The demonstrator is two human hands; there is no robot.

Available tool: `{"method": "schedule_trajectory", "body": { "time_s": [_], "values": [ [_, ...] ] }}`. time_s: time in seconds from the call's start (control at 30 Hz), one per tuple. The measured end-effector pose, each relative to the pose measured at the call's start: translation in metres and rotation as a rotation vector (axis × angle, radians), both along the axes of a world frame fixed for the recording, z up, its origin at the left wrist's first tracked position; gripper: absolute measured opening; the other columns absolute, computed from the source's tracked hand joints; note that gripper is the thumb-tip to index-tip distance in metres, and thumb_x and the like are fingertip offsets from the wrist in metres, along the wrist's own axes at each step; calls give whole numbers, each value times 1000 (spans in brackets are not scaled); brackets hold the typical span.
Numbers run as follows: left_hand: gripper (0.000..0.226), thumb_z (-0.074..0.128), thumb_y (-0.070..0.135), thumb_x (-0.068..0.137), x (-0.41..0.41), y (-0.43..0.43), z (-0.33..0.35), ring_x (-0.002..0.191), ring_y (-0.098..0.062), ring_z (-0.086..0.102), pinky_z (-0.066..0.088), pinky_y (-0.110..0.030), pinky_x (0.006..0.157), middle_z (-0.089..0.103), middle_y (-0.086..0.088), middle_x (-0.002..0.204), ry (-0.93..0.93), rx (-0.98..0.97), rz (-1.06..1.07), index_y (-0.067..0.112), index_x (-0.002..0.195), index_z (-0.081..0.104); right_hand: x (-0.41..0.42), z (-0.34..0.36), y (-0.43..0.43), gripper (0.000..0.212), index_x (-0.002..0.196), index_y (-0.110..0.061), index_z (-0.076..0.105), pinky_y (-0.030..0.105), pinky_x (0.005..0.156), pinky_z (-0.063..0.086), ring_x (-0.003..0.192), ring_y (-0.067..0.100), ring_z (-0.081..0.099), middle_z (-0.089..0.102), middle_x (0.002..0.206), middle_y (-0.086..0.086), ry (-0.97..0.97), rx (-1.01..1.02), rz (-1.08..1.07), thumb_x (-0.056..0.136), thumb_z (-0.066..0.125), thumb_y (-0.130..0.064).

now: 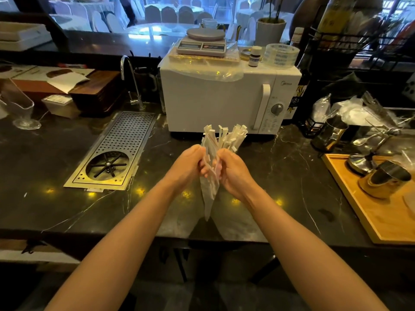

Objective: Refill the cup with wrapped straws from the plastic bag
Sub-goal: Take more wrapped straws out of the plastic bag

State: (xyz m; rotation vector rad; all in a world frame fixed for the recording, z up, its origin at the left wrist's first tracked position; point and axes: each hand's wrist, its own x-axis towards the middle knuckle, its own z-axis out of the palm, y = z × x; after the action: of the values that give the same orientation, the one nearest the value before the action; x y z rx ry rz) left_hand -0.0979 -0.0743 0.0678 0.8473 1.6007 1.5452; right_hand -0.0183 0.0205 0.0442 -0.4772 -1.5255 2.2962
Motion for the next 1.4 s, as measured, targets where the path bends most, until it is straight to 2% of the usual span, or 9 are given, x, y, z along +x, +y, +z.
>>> {"method": "schedule_trajectory", "body": {
  "time_s": [0.1, 0.33, 0.57, 0.73, 0.87, 1.0, 1.17, 1.3, 1.4],
  "values": [
    [32, 36, 15, 95, -17, -12, 6, 46, -7, 46, 43, -22, 56, 44, -1, 57, 138, -125, -117, 15, 63, 42, 9, 8, 11, 35, 62, -14, 41, 23, 46, 30, 44, 10, 36, 42, 49, -3, -143, 223, 16, 95, 31, -11],
    [31, 45, 13, 93, -41, -19, 24, 40, 6, 52, 43, -10, 52, 55, 1, 57, 499, -354, -206, 17, 62, 48, 27, 36, 36, 36, 59, -15, 43, 9, 41, 33, 36, 0, 41, 45, 54, -1, -416, 861, 53, 94, 40, -10],
    [27, 57, 11, 86, -51, -16, 42, 44, 7, 56, 44, -4, 48, 56, 5, 57, 817, -534, -281, 18, 60, 51, 41, 54, 47, 28, 62, -16, 50, 28, 61, 42, 62, 15, 48, 54, 67, 4, -667, 1260, 205, 90, 49, -17],
    [28, 60, 10, 83, -46, -10, 48, 57, -5, 56, 43, -12, 57, 56, 3, 59, 933, -571, -278, 18, 57, 53, 42, 67, 39, 19, 70, -13, 54, 27, 58, 39, 65, 17, 46, 49, 65, 1, -856, 1464, 337, 87, 53, -21],
    [29, 57, 10, 85, -40, -7, 51, 53, -4, 54, 42, -11, 56, 54, 3, 58, 920, -538, -243, 16, 57, 51, 41, 68, 41, 28, 58, -15, 49, 30, 61, 38, 61, 16, 43, 45, 60, 1, -859, 1388, 338, 85, 54, -19],
    [30, 55, 12, 86, -35, -7, 54, 51, -3, 54, 42, -9, 53, 53, 2, 57, 881, -483, -195, 16, 57, 49, 38, 69, 41, 33, 54, -18, 49, 18, 53, 36, 54, 9, 42, 47, 57, -2, -801, 1283, 331, 87, 53, -18],
    [33, 54, 12, 87, -27, -8, 63, 50, -4, 54, 45, -7, 48, 53, 2, 57, 877, -417, -158, 18, 56, 47, 32, 71, 38, 22, 73, -21, 56, 19, 58, 46, 60, 8, 54, 59, 71, -4, -735, 1118, 381, 90, 51, -33],
    [31, 56, 9, 84, -21, -12, 69, 52, -8, 52, 45, -11, 55, 52, 1, 55, 898, -361, -125, 16, 55, 49, 23, 71, 41, 62, 118, -10, 48, 24, 56, 55, 68, 16, 65, 65, 90, 6, -716, 612, 293, 87, 35, -61],
    [28, 58, 10, 82, -11, -15, 70, 52, -8, 46, 42, -11, 53, 48, 2, 55, 968, -346, -172, 14, 55, 50, 13, 65, 38, 70, 118, -9, 42, 29, 55, 57, 71, 23, 69, 64, 96, 15, -713, 307, 384, 84, 28, -68]
  ]
}}
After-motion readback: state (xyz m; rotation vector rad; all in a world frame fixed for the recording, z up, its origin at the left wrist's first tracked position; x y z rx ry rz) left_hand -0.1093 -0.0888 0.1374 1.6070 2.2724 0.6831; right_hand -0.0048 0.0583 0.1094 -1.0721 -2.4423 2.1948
